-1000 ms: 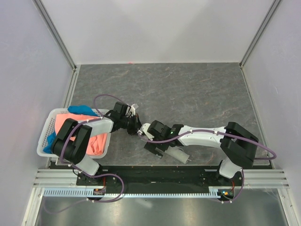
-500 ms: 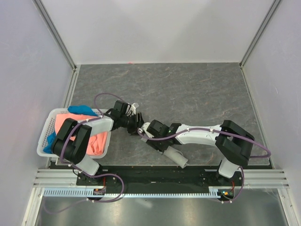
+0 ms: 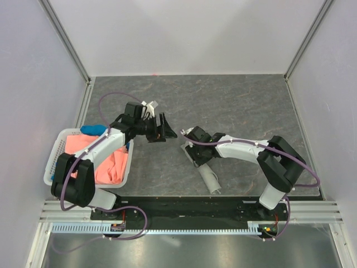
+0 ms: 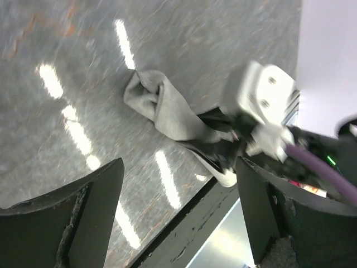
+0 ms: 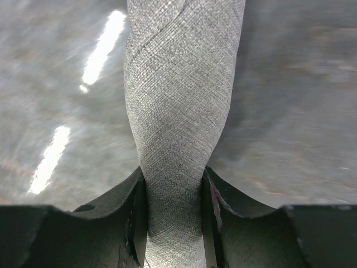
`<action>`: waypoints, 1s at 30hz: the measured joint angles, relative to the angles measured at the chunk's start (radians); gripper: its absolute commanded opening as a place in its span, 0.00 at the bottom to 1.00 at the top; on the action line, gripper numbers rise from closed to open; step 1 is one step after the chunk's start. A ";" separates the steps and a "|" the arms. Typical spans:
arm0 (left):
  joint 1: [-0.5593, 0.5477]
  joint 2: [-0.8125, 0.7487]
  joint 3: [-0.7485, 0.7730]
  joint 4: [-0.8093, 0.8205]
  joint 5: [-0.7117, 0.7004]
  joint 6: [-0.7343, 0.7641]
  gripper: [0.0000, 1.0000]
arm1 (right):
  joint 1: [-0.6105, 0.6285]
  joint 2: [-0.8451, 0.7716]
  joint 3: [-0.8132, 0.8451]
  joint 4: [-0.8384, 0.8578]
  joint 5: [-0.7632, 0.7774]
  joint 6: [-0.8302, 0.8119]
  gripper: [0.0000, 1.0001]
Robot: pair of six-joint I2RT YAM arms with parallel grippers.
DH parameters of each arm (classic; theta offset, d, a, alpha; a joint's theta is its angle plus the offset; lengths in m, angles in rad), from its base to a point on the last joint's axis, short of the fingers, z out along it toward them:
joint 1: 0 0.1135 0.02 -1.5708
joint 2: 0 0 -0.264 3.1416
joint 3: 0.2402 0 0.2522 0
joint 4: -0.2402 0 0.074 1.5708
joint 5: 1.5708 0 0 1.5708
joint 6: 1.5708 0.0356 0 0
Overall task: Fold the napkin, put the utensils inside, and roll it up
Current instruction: Roll the napkin with the utensil
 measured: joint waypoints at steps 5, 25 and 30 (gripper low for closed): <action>0.000 -0.004 0.110 -0.021 0.005 0.024 0.89 | -0.126 0.040 0.047 -0.018 0.010 0.014 0.43; 0.010 -0.219 0.179 -0.132 -0.008 0.125 0.90 | -0.593 0.375 0.511 -0.120 0.000 -0.146 0.68; 0.016 -0.277 0.179 -0.155 -0.051 0.145 0.91 | -0.594 0.372 0.511 -0.117 0.006 -0.177 0.93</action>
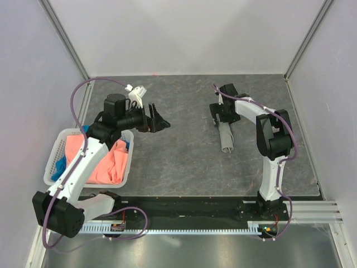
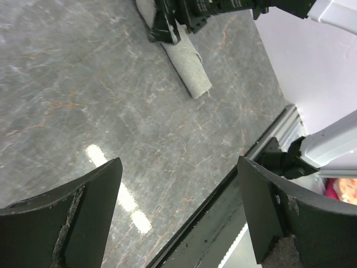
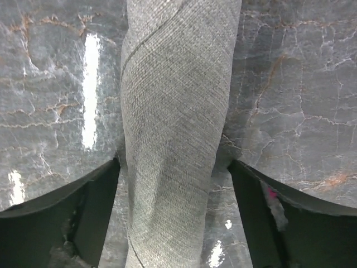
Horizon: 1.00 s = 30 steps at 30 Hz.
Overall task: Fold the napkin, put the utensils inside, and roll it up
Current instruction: Roll the napkin with the utensil
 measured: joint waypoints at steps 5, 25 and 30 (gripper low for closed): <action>0.005 -0.086 0.017 -0.063 -0.099 0.040 0.99 | -0.013 -0.021 0.000 -0.018 -0.035 -0.004 0.98; 0.005 -0.451 -0.003 -0.141 -0.446 0.081 1.00 | -0.018 -1.109 -0.715 0.394 -0.050 0.073 0.98; 0.005 -0.454 -0.040 -0.143 -0.467 0.080 1.00 | -0.018 -1.135 -0.811 0.387 -0.049 0.082 0.98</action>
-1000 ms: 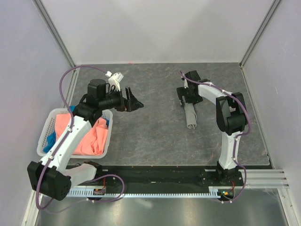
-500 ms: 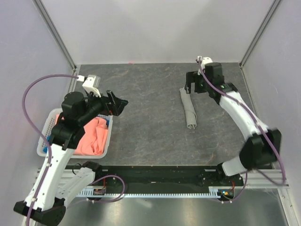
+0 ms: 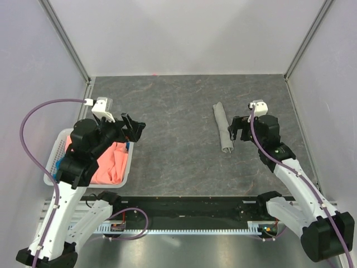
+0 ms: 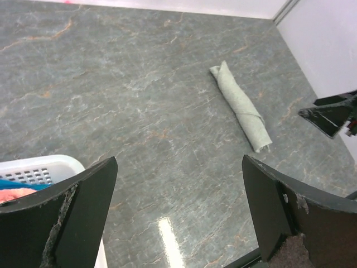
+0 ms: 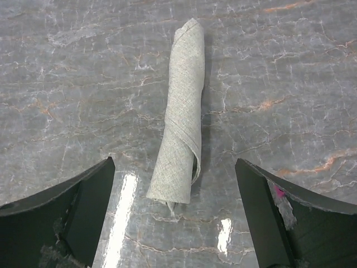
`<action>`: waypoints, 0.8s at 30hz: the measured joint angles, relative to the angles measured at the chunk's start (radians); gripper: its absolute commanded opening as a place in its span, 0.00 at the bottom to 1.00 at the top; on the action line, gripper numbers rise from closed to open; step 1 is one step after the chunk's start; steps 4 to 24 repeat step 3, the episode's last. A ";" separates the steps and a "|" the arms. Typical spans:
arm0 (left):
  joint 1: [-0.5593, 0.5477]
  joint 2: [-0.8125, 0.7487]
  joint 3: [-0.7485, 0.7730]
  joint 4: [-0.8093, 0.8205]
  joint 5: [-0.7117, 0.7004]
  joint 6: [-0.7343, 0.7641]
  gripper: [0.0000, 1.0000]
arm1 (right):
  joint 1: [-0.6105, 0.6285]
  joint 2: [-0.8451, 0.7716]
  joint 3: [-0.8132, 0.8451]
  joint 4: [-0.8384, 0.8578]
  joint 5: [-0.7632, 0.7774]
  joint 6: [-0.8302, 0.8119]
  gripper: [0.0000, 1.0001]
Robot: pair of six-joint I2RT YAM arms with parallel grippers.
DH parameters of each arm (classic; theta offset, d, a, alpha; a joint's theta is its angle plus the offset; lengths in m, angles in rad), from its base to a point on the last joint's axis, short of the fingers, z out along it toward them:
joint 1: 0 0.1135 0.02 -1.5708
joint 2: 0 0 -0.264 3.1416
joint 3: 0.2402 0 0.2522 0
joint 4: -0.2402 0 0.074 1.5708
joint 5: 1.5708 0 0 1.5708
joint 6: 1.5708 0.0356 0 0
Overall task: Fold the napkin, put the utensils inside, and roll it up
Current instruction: Roll the napkin with the utensil
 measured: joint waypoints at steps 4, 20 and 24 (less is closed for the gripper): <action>0.000 -0.005 -0.014 -0.002 -0.010 0.000 1.00 | 0.000 -0.020 -0.007 0.002 0.000 0.000 0.98; 0.000 -0.005 -0.014 -0.002 -0.010 0.000 1.00 | 0.000 -0.020 -0.007 0.002 0.000 0.000 0.98; 0.000 -0.005 -0.014 -0.002 -0.010 0.000 1.00 | 0.000 -0.020 -0.007 0.002 0.000 0.000 0.98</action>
